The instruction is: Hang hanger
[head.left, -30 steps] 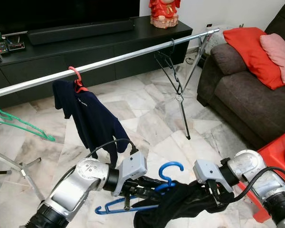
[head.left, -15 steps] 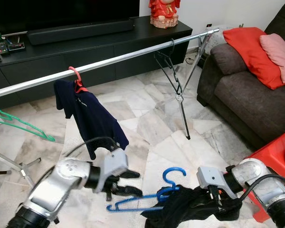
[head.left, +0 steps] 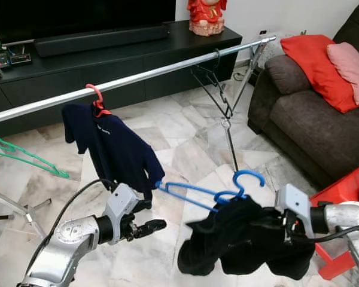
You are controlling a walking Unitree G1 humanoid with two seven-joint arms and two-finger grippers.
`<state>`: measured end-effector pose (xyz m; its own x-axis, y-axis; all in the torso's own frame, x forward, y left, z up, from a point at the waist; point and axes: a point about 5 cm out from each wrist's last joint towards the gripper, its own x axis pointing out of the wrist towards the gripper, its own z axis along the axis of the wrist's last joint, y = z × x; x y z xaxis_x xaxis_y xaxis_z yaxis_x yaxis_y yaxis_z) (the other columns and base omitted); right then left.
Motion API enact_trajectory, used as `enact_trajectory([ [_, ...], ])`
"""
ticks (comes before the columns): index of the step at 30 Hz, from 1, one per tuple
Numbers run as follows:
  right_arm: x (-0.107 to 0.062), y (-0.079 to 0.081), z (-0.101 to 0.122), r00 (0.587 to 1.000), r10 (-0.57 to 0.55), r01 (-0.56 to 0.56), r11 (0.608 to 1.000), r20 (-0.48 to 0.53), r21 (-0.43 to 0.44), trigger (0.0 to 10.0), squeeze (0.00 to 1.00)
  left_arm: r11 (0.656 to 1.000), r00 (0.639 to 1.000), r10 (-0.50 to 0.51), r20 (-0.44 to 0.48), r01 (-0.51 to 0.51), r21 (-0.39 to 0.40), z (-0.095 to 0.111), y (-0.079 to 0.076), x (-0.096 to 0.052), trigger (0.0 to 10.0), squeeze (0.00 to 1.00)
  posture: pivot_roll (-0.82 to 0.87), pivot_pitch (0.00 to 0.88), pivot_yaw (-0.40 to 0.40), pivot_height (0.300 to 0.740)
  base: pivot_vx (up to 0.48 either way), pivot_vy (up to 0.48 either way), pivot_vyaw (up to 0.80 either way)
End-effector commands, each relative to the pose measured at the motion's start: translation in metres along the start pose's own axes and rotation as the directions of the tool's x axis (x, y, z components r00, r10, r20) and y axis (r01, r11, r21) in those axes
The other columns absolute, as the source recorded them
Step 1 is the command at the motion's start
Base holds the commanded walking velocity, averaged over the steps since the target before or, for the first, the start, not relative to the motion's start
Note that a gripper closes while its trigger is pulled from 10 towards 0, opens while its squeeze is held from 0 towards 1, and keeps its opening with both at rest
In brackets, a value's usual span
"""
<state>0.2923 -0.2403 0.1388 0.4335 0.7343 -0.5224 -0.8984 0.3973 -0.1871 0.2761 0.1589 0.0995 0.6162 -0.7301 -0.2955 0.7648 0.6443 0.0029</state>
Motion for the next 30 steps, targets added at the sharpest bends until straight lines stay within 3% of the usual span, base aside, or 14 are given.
enact_trajectory([
  [1,-0.012,-0.007,0.019,0.997,-0.051,0.054,0.998,0.062,-0.042,0.0,0.0,1.0,1.0,0.011,-0.023,-0.011,0.001,-0.009,-0.003,0.003,10.0,0.0,-0.01,0.144,-0.043,0.74,0.0,0.0,0.0],
  [4,-0.013,-0.007,0.037,0.994,-0.029,0.037,0.997,0.109,-0.073,0.0,0.0,0.998,0.998,0.025,-0.058,-0.022,0.066,-0.019,-0.009,0.012,10.0,0.0,-0.01,0.139,-0.046,0.74,0.0,0.0,0.0],
  [8,-0.012,-0.01,0.061,0.982,0.006,0.017,0.993,0.188,-0.12,0.0,0.0,0.993,0.996,0.08,-0.048,-0.076,0.093,-0.024,-0.009,0.03,10.0,0.0,-0.01,0.15,-0.05,0.74,0.0,0.0,0.0],
  [12,-0.013,-0.011,0.068,0.984,0.038,-0.011,0.988,0.171,-0.153,0.0,0.0,0.984,0.991,0.132,-0.018,-0.129,0.122,-0.02,-0.005,0.039,10.0,0.0,-0.01,0.157,-0.059,0.74,0.0,0.0,0.0],
  [15,-0.011,-0.009,0.076,0.981,0.079,-0.047,0.983,0.179,-0.176,0.0,0.0,0.969,0.986,0.166,-0.012,-0.161,0.188,-0.019,-0.002,0.046,10.0,0.0,-0.01,0.161,-0.063,0.74,0.0,0.0,0.0],
  [20,-0.007,-0.007,0.086,0.971,0.121,-0.083,0.98,0.209,-0.18,0.0,0.0,0.936,0.971,0.239,0.023,-0.237,0.259,-0.017,0.003,0.052,10.0,0.0,-0.02,0.168,-0.069,0.74,0.0,0.0,0.0],
  [24,-0.006,-0.005,0.085,0.97,0.149,-0.112,0.975,0.193,-0.191,0.0,0.0,0.931,0.97,0.238,0.043,-0.241,0.276,-0.016,0.003,0.055,10.0,0.0,-0.01,0.173,-0.073,0.74,0.0,0.0,0.0],
  [30,0.001,-0.006,0.102,0.952,0.177,-0.125,0.97,0.25,-0.21,0.0,0.0,0.915,0.968,0.245,0.051,-0.248,0.317,-0.021,0.0,0.06,10.0,0.0,-0.02,0.177,-0.08,0.74,0.0,0.0,0.0],
])
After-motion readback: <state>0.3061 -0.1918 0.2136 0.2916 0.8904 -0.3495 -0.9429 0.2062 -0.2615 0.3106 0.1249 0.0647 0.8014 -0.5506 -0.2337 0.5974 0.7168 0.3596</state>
